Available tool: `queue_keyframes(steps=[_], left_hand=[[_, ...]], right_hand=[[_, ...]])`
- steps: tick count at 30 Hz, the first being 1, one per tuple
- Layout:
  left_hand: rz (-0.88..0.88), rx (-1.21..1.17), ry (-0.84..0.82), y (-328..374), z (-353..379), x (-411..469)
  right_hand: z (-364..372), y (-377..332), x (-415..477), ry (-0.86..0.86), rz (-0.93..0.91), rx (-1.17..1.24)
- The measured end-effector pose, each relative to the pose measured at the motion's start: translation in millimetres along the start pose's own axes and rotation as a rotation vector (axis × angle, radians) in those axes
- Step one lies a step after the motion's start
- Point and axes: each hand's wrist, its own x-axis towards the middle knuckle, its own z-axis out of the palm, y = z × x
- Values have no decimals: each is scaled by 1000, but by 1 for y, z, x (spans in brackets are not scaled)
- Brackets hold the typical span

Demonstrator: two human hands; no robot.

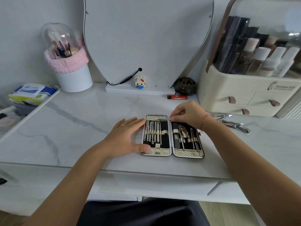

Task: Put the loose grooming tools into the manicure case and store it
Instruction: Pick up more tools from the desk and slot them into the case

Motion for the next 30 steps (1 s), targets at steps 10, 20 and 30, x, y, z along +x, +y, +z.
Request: queue_keyframes(steps=[10, 20, 30], left_hand=[[-3, 16, -3, 2, -1, 0], [-4, 16, 14, 5, -2, -1], [-11, 15, 9, 6, -2, -2]], right_hand=[[-1, -18, 12, -96, -67, -186], [1, -23, 23, -136, -86, -245], [4, -33, 26, -179, -95, -338]])
